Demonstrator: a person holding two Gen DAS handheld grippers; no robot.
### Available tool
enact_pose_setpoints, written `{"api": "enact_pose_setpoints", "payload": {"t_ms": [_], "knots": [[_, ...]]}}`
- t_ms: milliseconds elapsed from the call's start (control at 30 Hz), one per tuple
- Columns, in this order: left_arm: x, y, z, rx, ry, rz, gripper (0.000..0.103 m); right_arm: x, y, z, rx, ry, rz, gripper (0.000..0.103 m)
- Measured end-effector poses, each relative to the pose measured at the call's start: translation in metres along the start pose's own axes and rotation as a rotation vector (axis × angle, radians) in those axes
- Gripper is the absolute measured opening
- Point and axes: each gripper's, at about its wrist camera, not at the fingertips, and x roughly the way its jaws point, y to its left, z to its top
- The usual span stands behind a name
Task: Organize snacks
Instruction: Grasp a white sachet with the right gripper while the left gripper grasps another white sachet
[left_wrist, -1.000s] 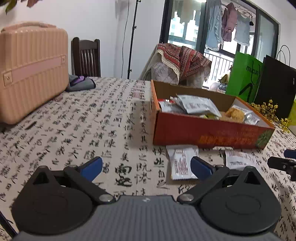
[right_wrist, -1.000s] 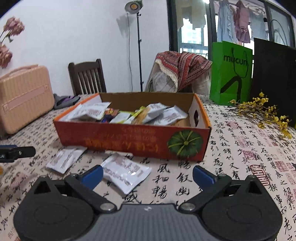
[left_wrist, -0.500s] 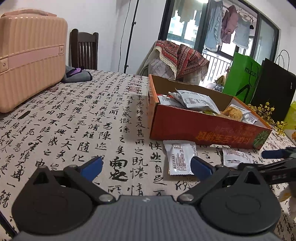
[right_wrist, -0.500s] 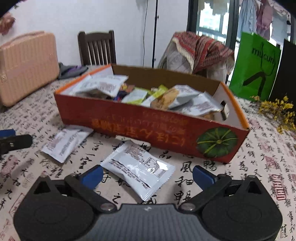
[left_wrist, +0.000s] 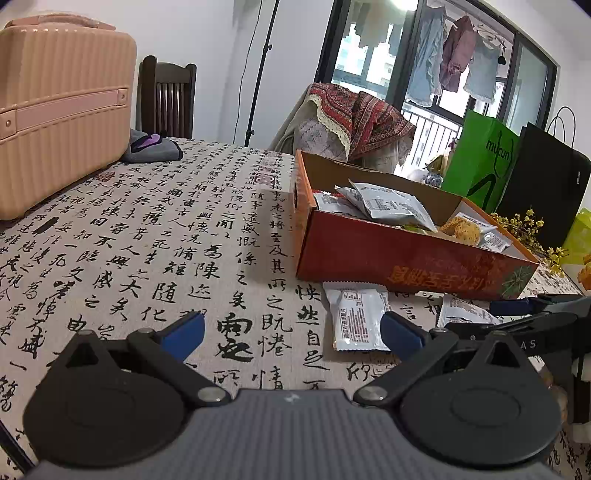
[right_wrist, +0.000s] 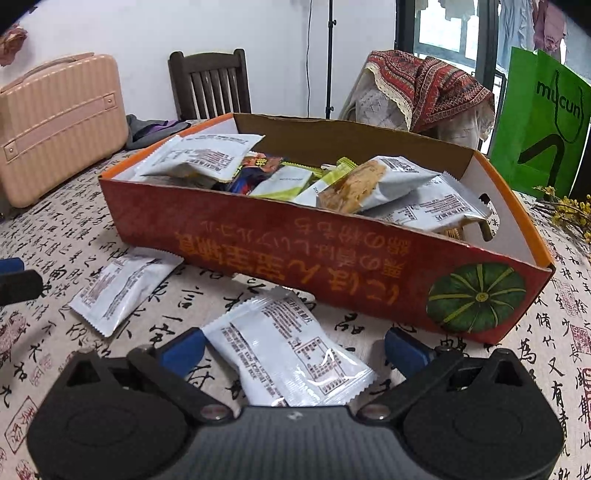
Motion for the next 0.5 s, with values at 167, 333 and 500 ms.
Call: {"api": "enact_pose_setpoints", "payload": {"t_ms": [167,333,500], "knots": [[0.000,0.000,0.000,-0.004,0.001,0.002,0.103,-0.009,0.002,-0.003,-0.021,-0.027,0.035,0.077],[0.000,0.001,0.000,-0.009,-0.002,0.005,0.103,-0.018,0.005,-0.005,-0.040,-0.029,0.052,0.051],[0.000,0.001,0.000,-0.008,0.000,0.007,0.103,-0.030,0.004,-0.011,-0.026,-0.055,0.062,0.043]]}}
